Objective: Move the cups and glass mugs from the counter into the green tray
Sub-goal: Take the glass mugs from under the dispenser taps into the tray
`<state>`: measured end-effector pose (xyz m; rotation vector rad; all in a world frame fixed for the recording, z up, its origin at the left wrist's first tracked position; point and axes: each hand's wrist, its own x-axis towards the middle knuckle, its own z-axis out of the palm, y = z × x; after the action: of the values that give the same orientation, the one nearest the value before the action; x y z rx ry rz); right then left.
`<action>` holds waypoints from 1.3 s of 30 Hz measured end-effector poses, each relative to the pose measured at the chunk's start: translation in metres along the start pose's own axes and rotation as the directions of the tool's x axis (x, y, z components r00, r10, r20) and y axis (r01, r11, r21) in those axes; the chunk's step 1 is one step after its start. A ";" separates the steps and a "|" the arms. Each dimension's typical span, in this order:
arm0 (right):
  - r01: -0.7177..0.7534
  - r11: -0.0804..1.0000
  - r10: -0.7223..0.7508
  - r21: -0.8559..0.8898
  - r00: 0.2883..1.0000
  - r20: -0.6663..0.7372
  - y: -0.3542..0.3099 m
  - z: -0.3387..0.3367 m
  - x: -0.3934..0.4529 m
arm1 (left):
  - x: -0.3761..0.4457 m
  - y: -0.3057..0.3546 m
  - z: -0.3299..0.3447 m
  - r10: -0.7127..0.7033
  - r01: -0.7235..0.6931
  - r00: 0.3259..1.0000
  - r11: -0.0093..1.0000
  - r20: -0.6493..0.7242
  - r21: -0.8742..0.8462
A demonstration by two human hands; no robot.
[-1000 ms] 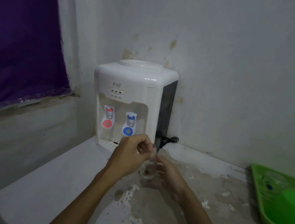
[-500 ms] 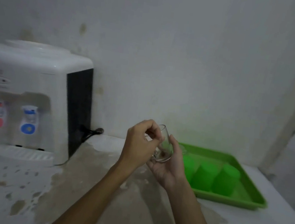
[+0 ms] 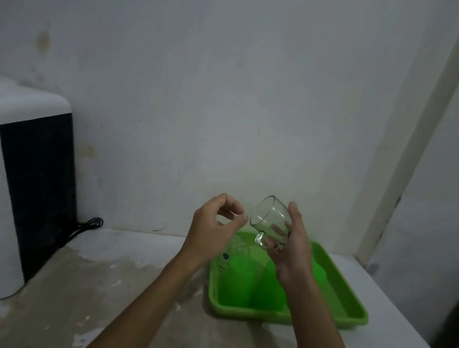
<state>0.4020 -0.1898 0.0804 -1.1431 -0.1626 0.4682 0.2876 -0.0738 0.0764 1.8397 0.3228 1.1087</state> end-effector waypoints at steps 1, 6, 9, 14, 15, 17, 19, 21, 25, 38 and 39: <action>0.020 0.999 -0.020 -0.039 1.000 -0.005 -0.001 0.000 0.006 | 0.005 -0.006 0.001 -0.005 0.005 1.000 1.000 0.008 0.025; 0.085 0.980 -0.089 -0.179 0.996 -0.015 -0.002 0.003 0.032 | 0.026 -0.042 0.015 -0.010 -0.010 0.993 0.986 0.118 0.169; 0.164 0.956 -0.179 -0.244 0.983 -0.039 -0.001 0.004 0.052 | 0.036 -0.065 0.026 -0.056 -0.017 0.974 0.949 0.220 0.314; 0.316 0.800 -0.400 -0.510 0.915 -0.060 0.007 0.001 0.074 | 0.042 -0.087 0.039 -0.201 -0.007 0.911 0.866 0.361 0.500; 0.331 0.748 -0.430 -0.575 0.902 -0.040 0.010 -0.001 0.077 | 0.041 -0.091 0.041 -0.211 -0.015 0.902 0.856 0.376 0.516; 0.331 0.631 -0.460 -0.701 0.888 0.006 0.013 -0.005 0.083 | 0.039 -0.098 0.043 -0.213 -0.021 0.902 0.848 0.376 0.530; 0.303 0.506 -0.446 -0.807 0.893 0.056 0.017 -0.008 0.089 | 0.039 -0.102 0.043 -0.214 -0.025 0.904 0.838 0.371 0.545; 0.268 0.384 -0.402 -0.884 0.910 0.102 0.022 -0.011 0.096 | 0.041 -0.104 0.042 -0.216 -0.040 0.898 0.827 0.383 0.560; 0.219 0.218 -0.315 -0.951 0.938 0.144 0.036 -0.013 0.104 | 0.046 -0.105 0.042 -0.218 -0.049 0.896 0.819 0.388 0.572; 0.142 -0.028 -0.065 -0.990 0.988 0.143 0.051 -0.009 0.104 | 0.045 -0.110 0.042 -0.182 -0.058 0.909 0.834 0.374 0.549; 0.141 -0.041 -0.064 -0.989 0.988 0.143 0.051 -0.009 0.104 | 0.045 -0.109 0.042 -0.184 -0.057 0.909 0.834 0.374 0.549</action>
<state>0.4837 -0.1348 0.0191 -2.6440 -0.7616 0.1433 0.3702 -0.0123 0.0054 2.4974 0.4849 0.5694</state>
